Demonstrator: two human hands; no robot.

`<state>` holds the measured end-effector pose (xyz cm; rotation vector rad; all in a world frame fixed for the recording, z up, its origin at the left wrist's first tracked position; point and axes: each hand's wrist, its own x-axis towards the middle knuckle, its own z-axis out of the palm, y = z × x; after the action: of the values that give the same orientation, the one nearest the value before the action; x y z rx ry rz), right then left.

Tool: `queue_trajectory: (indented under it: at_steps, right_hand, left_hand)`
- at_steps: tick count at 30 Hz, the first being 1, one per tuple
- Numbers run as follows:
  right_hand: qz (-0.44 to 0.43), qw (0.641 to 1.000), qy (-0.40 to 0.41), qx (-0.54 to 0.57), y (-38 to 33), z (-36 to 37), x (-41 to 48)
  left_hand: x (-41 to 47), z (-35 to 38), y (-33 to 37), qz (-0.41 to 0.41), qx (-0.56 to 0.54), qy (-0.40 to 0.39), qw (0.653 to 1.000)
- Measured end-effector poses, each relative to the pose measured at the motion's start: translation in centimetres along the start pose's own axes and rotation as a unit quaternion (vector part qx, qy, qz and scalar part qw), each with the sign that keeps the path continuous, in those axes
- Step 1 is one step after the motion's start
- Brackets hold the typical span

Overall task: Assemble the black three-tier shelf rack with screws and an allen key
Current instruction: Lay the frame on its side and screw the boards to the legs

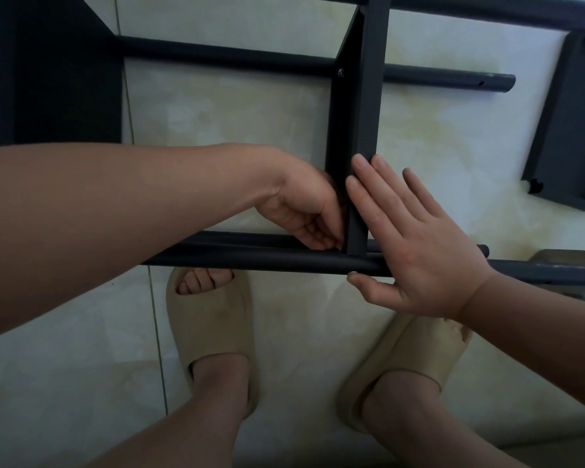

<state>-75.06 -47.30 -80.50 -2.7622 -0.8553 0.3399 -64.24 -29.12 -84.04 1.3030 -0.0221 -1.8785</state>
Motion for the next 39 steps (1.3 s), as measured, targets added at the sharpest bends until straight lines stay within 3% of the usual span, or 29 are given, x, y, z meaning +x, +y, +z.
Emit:
queue_trajectory:
  at_steps: [21,34,39]
  right_hand:
    - [0.002,1.0,-0.003,0.015,0.33,-0.12,0.14]
    - [0.006,1.0,-0.006,0.016,0.36,-0.12,0.25]
    - [0.009,1.0,-0.009,0.012,0.29,-0.28,0.26]
  left_hand:
    - [-0.23,-0.38,-0.42,0.029,-0.008,-0.022,0.999]
    - [-0.07,-0.27,-0.25,0.013,-0.019,-0.031,0.999]
    - [-0.04,-0.54,0.15,-0.009,0.027,-0.014,0.999]
